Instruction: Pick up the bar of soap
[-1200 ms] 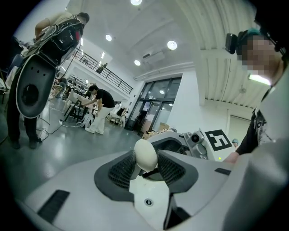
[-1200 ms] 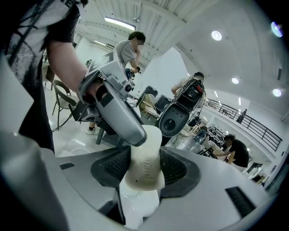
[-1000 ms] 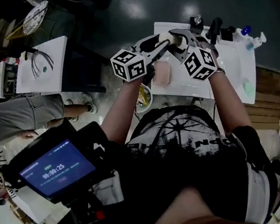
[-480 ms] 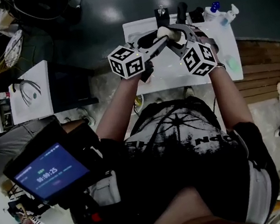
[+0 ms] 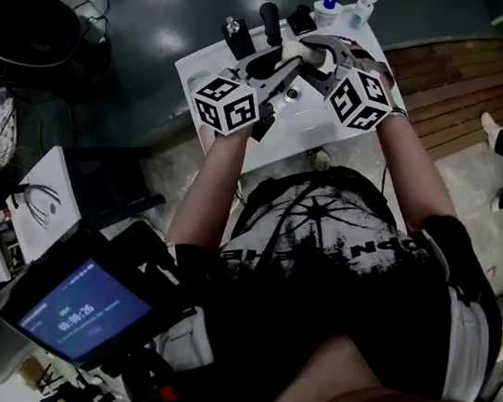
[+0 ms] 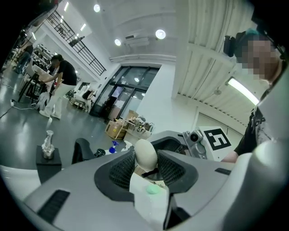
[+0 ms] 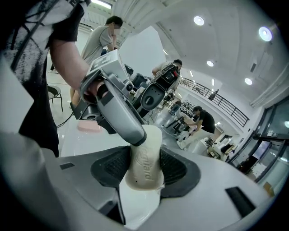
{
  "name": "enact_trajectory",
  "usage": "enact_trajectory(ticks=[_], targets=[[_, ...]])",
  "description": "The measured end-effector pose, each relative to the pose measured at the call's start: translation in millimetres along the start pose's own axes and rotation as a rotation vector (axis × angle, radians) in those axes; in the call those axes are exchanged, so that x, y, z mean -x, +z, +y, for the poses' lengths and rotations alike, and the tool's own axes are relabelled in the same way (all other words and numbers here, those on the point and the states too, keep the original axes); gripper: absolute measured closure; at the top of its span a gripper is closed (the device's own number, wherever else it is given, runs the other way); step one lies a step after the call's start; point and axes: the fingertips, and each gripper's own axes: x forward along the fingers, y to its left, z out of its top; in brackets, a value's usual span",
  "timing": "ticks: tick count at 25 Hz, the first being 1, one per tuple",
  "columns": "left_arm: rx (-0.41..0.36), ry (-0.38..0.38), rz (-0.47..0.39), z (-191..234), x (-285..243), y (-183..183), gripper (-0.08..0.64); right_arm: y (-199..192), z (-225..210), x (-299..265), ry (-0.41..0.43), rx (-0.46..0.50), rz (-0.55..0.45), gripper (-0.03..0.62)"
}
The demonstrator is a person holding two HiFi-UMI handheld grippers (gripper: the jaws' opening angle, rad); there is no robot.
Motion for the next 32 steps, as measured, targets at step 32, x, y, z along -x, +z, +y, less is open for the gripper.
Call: enact_trajectory(ticks=[32], targets=[[0.068, -0.222, 0.106, -80, -157, -34, 0.399, -138, -43, 108, -0.069, -0.101, 0.184, 0.380]])
